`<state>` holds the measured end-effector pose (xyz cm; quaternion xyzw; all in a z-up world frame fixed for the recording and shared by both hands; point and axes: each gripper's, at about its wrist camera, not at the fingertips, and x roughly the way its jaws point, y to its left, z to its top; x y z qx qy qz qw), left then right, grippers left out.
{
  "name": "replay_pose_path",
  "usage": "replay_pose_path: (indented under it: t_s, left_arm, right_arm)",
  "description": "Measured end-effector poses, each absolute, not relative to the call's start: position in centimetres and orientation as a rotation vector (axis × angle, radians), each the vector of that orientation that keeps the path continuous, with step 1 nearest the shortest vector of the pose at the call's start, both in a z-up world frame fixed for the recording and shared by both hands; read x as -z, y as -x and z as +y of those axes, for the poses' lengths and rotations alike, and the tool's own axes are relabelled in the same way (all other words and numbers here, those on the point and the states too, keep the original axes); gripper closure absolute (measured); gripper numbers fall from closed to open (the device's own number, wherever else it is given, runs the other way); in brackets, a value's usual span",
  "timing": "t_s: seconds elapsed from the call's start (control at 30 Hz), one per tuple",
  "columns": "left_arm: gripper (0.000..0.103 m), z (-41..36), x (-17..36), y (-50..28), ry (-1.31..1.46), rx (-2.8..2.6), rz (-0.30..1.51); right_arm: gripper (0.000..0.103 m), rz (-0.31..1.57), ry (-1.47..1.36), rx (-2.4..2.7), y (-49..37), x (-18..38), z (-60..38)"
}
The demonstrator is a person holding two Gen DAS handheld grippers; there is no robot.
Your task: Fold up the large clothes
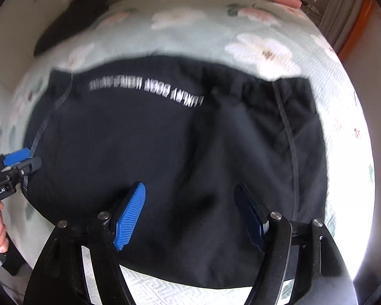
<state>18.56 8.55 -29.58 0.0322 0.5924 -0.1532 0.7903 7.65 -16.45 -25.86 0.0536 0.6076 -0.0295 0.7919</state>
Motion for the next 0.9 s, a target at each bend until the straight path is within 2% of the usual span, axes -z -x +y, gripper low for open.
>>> replay_pose_path:
  t_s: [0.1, 0.2, 0.33, 0.4, 0.47, 0.53, 0.57, 0.6, 0.67, 0.73, 0.8, 0.9]
  left_arm:
    - [0.025, 8.9, 31.9, -19.7, 0.003, 0.330, 1.272]
    - [0.024, 9.6, 31.8, -20.4, 0.069, 0.334, 1.277]
    - [0.023, 11.3, 29.3, -19.7, 0.081, 0.318, 1.252]
    - [0.023, 13.0, 28.0, -19.0, 0.035, 0.233, 1.210]
    - [0.023, 15.0, 28.1, -18.7, 0.058, 0.197, 1.220]
    - [0.023, 16.6, 30.0, -18.9, 0.071, 0.143, 1.278]
    - [0.022, 17.3, 31.3, -19.2, 0.113, 0.145, 1.307]
    - [0.016, 18.1, 32.5, -19.3, 0.190, 0.162, 1.322]
    - [0.002, 19.4, 34.5, -19.8, 0.282, 0.155, 1.351]
    - [0.000, 21.4, 36.4, -20.3, 0.483, 0.188, 1.403]
    - [0.001, 22.2, 36.2, -20.1, 0.526, 0.214, 1.392]
    - [0.007, 21.1, 33.7, -19.8, 0.352, 0.252, 1.353]
  right_arm:
    - [0.027, 1.335, -0.168, 0.051, -7.9, 29.2, -17.2]
    - [0.028, 1.337, -0.172, 0.043, -8.1, 29.0, -17.2]
    - [0.038, 1.303, -0.188, 0.033, -6.4, 25.6, -18.8]
    - [0.038, 1.250, -0.153, 0.092, -5.1, 23.5, -20.3]
    - [0.035, 1.241, -0.128, 0.156, -4.3, 23.1, -22.2]
    - [0.035, 1.299, -0.123, 0.196, -4.4, 25.2, -23.7]
    - [0.031, 1.339, -0.131, 0.205, -4.5, 26.8, -24.3]
    - [0.029, 1.353, -0.170, 0.183, -4.4, 28.2, -24.8]
    - [0.012, 1.345, -0.186, 0.202, -4.5, 29.4, -25.3]
    - [0.008, 1.347, -0.226, 0.199, -4.4, 30.0, -26.0]
    - [0.007, 1.350, -0.266, 0.185, -4.2, 29.8, -26.5]
    - [0.015, 1.337, -0.244, 0.154, -3.9, 28.2, -27.3]
